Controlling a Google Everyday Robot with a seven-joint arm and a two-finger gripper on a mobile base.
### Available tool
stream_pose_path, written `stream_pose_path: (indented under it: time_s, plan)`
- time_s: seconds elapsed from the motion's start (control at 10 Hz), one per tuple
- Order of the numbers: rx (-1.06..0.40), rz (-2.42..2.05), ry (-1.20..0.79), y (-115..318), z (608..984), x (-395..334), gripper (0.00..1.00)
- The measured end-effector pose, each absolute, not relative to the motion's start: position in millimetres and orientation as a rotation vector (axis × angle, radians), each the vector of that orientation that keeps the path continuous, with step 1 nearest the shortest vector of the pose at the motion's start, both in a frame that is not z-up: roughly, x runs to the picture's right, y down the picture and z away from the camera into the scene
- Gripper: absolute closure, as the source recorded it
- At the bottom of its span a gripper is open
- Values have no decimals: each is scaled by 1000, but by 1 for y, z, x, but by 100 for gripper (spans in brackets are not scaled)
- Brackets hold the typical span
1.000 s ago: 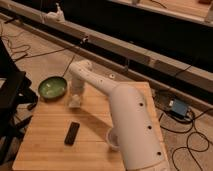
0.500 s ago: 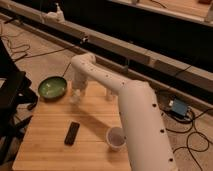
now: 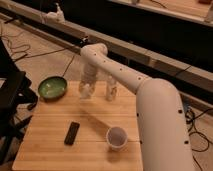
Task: Place the white sponge in the ceramic cup
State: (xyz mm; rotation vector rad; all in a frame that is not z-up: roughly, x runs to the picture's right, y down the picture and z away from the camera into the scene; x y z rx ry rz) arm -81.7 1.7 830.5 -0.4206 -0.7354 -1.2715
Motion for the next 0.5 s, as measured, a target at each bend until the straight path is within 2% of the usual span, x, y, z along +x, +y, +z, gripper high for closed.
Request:
stream_pose_path:
  time_s: [0.1,0.2,0.5]
  plan:
    - [-422,-1252,-716,-3,817,-67,100]
    - [-422,-1209,-689,-5,787,-41,100]
    - [-411,-1156,-670,6,751,-22,100]
